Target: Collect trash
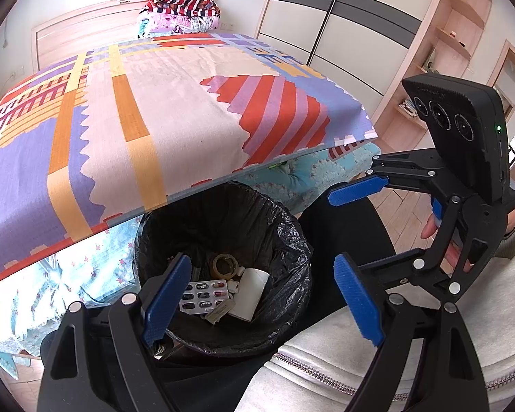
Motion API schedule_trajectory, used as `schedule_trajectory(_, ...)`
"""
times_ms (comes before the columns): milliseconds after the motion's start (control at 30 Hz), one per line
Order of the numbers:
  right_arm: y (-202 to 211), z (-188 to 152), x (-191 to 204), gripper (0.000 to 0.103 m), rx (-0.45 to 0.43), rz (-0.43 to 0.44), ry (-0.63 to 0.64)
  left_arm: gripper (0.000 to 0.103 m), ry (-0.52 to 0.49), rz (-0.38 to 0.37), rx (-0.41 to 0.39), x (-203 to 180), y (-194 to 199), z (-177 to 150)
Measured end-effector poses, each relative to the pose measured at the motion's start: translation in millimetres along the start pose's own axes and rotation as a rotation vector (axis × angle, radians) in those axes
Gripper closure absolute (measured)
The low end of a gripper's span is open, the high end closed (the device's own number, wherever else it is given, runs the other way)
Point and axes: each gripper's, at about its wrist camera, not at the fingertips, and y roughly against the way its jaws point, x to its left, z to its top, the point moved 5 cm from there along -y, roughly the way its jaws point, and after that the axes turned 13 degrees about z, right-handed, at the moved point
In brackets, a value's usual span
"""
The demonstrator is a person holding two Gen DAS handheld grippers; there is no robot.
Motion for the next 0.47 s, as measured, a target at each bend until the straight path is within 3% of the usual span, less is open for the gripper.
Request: schedule_trajectory(467,-0.6,-0.1,0.0,0.015,0.003,0.002,0.0,0.021,0.0,-0.002,0.002,0.4,-0.4,0.1)
